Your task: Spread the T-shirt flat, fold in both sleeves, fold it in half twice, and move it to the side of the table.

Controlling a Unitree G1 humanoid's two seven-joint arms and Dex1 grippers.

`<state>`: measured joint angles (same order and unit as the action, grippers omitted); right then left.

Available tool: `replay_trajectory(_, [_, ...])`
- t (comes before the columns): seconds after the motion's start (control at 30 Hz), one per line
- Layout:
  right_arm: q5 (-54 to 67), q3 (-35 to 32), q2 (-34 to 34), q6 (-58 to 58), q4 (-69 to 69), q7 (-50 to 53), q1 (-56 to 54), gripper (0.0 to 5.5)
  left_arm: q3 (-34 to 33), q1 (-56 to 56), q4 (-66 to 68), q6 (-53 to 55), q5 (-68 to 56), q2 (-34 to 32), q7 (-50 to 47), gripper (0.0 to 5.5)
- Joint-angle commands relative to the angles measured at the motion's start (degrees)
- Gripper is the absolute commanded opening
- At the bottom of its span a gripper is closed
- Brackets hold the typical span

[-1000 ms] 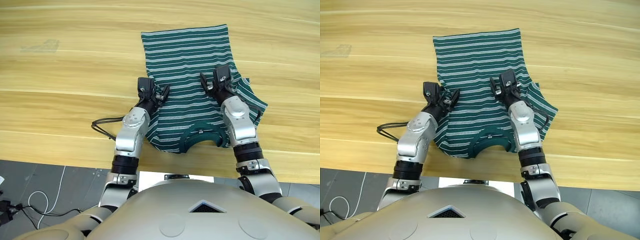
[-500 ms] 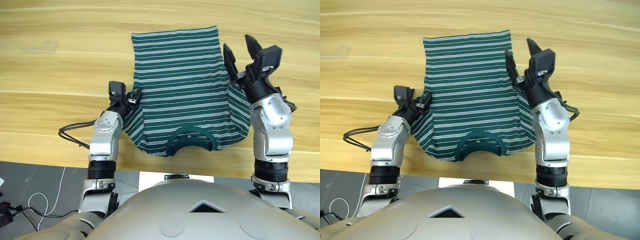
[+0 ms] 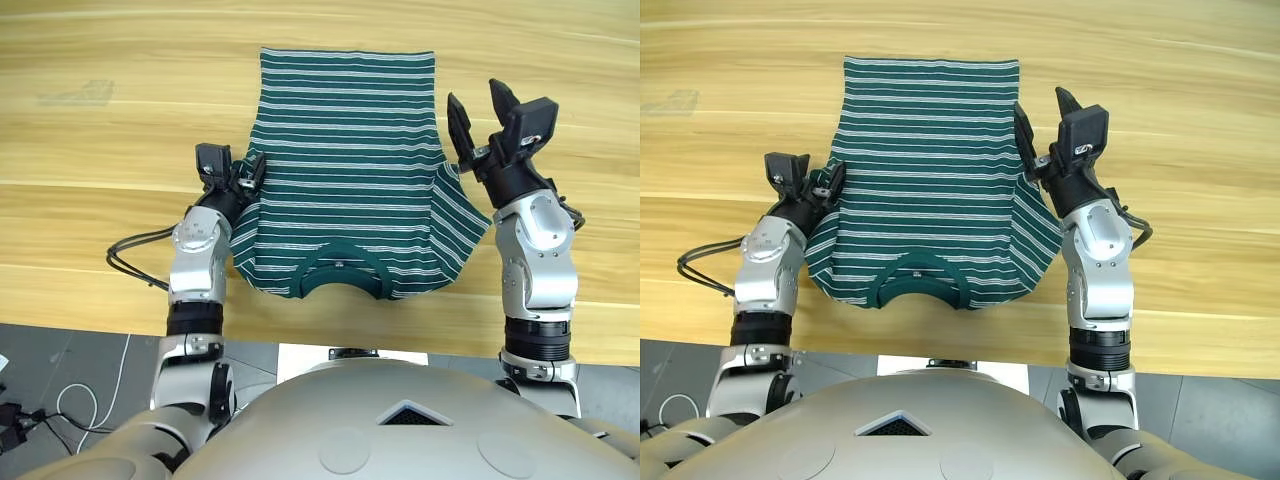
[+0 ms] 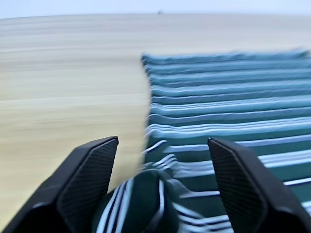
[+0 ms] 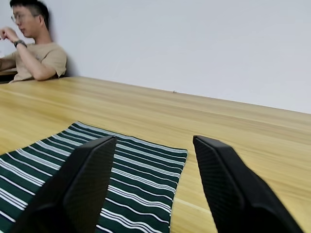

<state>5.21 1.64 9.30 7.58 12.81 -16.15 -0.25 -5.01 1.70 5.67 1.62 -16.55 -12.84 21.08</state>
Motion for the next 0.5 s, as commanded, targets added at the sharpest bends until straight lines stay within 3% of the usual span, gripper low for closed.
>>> replay_trajectory(0.03, [-7.4,1.8,1.4,-9.5,-3.1,3.4,1.9,2.93,-6.9,9.0,-26.2,-13.8,-7.6,-0.6,4.8,3.44])
replay_trajectory(0.17, [-15.5,2.0,3.6,-19.6,-4.0,7.9,5.6,2.93,-18.7,13.4,-27.3,-20.9,9.3,-7.2,-1.0,3.44])
replay_trajectory(0.23, [-19.0,1.2,5.1,-23.1,-4.4,10.1,7.8,2.93,-21.0,20.1,-20.0,-18.3,27.0,-11.7,-6.9,3.44])
replay_trajectory(0.33, [-19.9,-0.9,6.8,-24.3,-5.1,10.9,9.3,2.93,-18.3,31.7,-15.5,-21.5,49.9,-16.8,-13.0,3.44])
replay_trajectory(0.5, [-20.4,-2.6,9.0,-23.8,-5.4,10.7,8.6,2.93,-9.3,38.3,-14.3,-22.8,61.0,-20.5,-11.1,3.44])
